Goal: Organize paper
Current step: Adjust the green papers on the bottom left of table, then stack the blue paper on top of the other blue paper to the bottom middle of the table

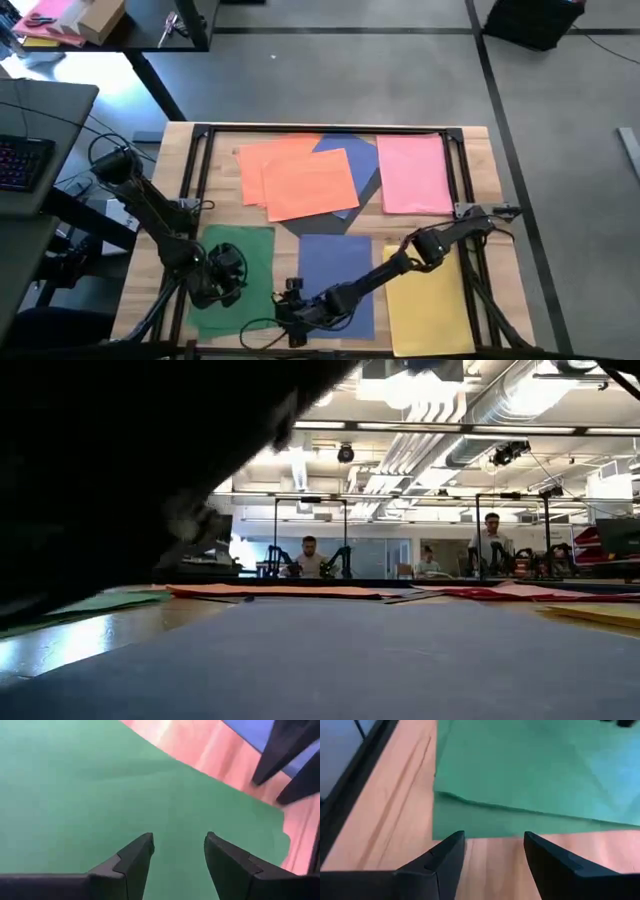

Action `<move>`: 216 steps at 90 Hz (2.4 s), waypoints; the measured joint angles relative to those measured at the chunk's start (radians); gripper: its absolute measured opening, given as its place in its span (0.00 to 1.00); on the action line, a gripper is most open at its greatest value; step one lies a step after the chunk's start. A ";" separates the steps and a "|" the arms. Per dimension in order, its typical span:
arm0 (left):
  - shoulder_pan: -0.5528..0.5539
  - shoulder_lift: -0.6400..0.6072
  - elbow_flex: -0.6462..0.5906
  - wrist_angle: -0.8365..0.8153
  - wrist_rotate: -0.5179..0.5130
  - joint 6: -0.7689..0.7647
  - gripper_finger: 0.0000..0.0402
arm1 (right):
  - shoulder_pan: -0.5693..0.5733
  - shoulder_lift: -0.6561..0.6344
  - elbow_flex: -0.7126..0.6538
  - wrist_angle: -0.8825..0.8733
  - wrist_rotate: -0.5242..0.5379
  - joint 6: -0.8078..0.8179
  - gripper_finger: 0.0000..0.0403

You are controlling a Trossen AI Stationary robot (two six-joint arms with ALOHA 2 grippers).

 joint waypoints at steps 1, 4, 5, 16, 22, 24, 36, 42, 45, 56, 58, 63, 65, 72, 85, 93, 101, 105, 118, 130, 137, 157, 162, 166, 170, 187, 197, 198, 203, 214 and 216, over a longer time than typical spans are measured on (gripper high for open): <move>0.000 0.000 0.000 0.000 0.000 0.000 0.42 | 0.000 0.004 0.000 0.011 0.001 0.000 0.48; 0.000 0.000 0.000 0.000 0.002 0.000 0.42 | -0.001 0.016 0.001 0.051 0.003 0.008 0.48; -0.001 0.000 0.000 -0.001 0.005 0.000 0.42 | -0.001 0.020 0.001 0.063 0.002 0.012 0.48; -0.001 0.000 0.000 -0.007 0.058 0.007 0.42 | -0.012 0.040 0.000 0.171 -0.006 0.020 0.48; 0.000 0.000 0.000 -0.012 0.082 0.008 0.42 | -0.016 0.041 0.000 0.186 -0.006 0.018 0.48; 0.000 0.000 0.000 -0.012 0.086 0.008 0.42 | -0.018 0.040 0.000 0.190 -0.006 0.018 0.48; 0.002 0.000 0.000 -0.007 0.088 0.009 0.42 | -0.021 0.031 0.000 0.184 -0.037 -0.005 0.48; 0.008 0.000 0.000 -0.003 0.086 0.007 0.42 | -0.021 0.019 -0.001 0.171 -0.057 -0.009 0.48; 0.013 0.000 0.000 -0.004 0.085 0.003 0.42 | -0.021 0.003 -0.001 0.138 -0.062 -0.022 0.48; 0.064 0.000 0.000 -0.014 0.081 0.011 0.42 | -0.018 -0.088 -0.001 -0.033 -0.027 -0.097 0.48; 0.079 0.000 0.000 -0.014 0.082 0.020 0.42 | -0.017 -0.109 -0.001 -0.072 -0.008 -0.110 0.48; 0.118 -0.003 0.000 -0.015 0.077 0.069 0.42 | -0.019 -0.155 0.000 -0.175 0.044 -0.131 0.48; 0.134 -0.007 0.000 -0.017 0.075 0.098 0.42 | -0.024 -0.176 0.000 -0.216 0.064 -0.138 0.48; 0.187 -0.025 0.000 -0.018 0.031 0.219 0.42 | -0.052 -0.225 0.000 -0.357 0.118 -0.158 0.48; 0.258 -0.070 0.000 -0.038 -0.127 0.465 0.42 | -0.126 -0.291 0.000 -0.595 0.153 -0.163 0.48; 0.281 -0.079 0.000 -0.037 -0.224 0.598 0.42 | -0.160 -0.328 0.000 -0.727 0.185 -0.157 0.48; 0.321 -0.079 0.000 -0.035 -0.254 0.667 0.42 | -0.187 -0.360 0.000 -0.840 0.245 -0.141 0.48; 0.346 -0.079 0.000 -0.036 -0.243 0.683 0.42 | -0.197 -0.378 0.000 -0.888 0.271 -0.136 0.48; 0.454 -0.079 0.000 -0.032 -0.183 0.749 0.42 | -0.234 -0.439 0.000 -1.040 0.322 -0.072 0.48; 0.546 -0.077 0.000 -0.026 -0.144 0.841 0.42 | -0.256 -0.490 0.000 -1.189 0.383 0.038 0.48; 0.585 -0.076 0.000 -0.025 -0.127 0.904 0.42 | -0.258 -0.522 0.000 -1.269 0.412 0.119 0.48; 0.701 -0.074 -0.029 0.156 -0.029 1.096 0.42 | -0.173 -0.658 -0.089 -1.345 0.421 0.321 0.48; 0.748 -0.074 -0.044 0.242 0.076 1.128 0.42 | -0.148 -0.719 -0.162 -1.350 0.424 0.396 0.48; 0.783 -0.074 -0.050 0.286 0.128 1.152 0.42 | -0.128 -0.775 -0.239 -1.355 0.423 0.474 0.48; 0.808 -0.074 -0.052 0.299 0.138 1.181 0.42 | -0.111 -0.834 -0.325 -1.340 0.420 0.548 0.48; 0.886 -0.074 -0.053 0.225 0.112 1.274 0.42 | -0.054 -1.070 -0.704 -1.012 0.397 0.700 0.48; 0.922 -0.074 -0.038 0.150 0.147 1.284 0.42 | -0.063 -1.147 -0.903 -0.734 0.371 0.626 0.48; 0.927 -0.074 -0.035 0.146 0.153 1.286 0.42 | -0.066 -1.151 -0.921 -0.708 0.370 0.616 0.48; 0.953 -0.074 -0.016 0.121 0.180 1.306 0.42 | -0.088 -1.166 -1.001 -0.572 0.366 0.551 0.48; 1.004 -0.073 0.010 0.069 0.188 1.372 0.42 | -0.163 -1.168 -1.145 -0.286 0.352 0.416 0.48; 1.012 -0.073 0.015 0.060 0.190 1.385 0.42 | -0.176 -1.166 -1.165 -0.234 0.345 0.393 0.48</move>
